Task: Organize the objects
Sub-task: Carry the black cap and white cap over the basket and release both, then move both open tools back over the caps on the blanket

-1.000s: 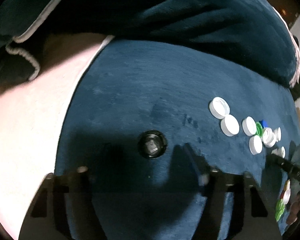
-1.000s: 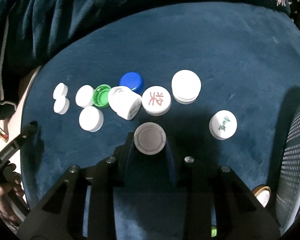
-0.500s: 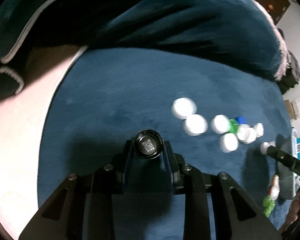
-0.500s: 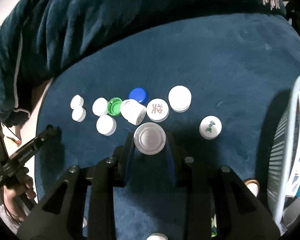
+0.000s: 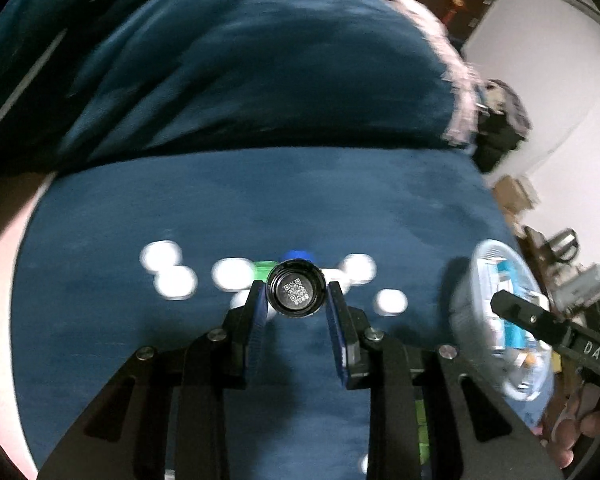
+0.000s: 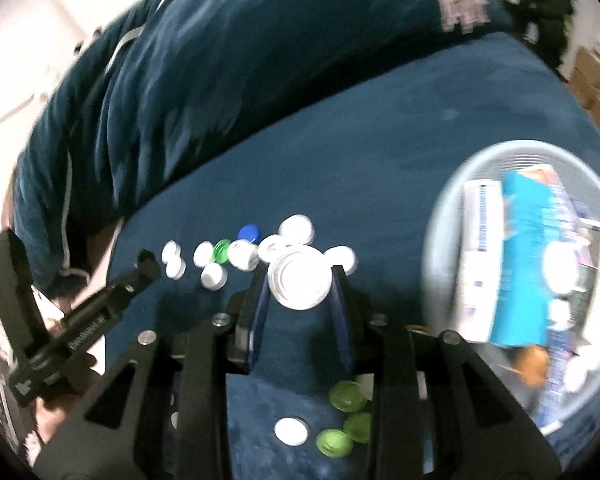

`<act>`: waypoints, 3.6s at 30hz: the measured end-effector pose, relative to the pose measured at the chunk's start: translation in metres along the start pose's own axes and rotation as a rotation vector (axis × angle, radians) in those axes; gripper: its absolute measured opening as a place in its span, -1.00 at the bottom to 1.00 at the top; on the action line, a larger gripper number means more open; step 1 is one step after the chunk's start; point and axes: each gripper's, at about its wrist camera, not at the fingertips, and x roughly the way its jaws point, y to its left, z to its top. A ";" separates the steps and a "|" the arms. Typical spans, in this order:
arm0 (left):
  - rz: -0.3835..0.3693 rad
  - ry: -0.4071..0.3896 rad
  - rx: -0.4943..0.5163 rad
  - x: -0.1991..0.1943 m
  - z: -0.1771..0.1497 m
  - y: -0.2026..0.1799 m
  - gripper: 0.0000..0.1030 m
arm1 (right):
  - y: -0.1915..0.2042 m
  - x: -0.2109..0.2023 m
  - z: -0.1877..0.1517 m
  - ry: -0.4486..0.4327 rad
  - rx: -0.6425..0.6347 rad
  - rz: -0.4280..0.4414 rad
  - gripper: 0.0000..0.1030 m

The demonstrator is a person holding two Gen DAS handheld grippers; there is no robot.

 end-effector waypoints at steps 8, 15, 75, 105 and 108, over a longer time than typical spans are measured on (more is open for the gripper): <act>-0.158 -0.011 0.152 -0.020 -0.007 -0.111 -0.42 | -0.087 -0.073 -0.009 -0.141 0.213 -0.069 -0.41; -0.251 0.026 0.239 -0.014 -0.019 -0.180 -0.42 | -0.158 -0.099 -0.022 -0.223 0.432 -0.111 -0.41; 0.194 0.044 0.100 -0.037 -0.016 -0.026 0.99 | -0.010 -0.010 0.006 -0.085 0.020 -0.172 0.99; 0.287 0.136 -0.099 -0.004 -0.009 0.118 0.99 | 0.045 0.142 0.036 0.144 -0.028 -0.117 0.79; 0.284 0.139 -0.113 -0.004 -0.008 0.120 0.99 | 0.039 0.160 0.040 0.191 0.028 -0.112 0.43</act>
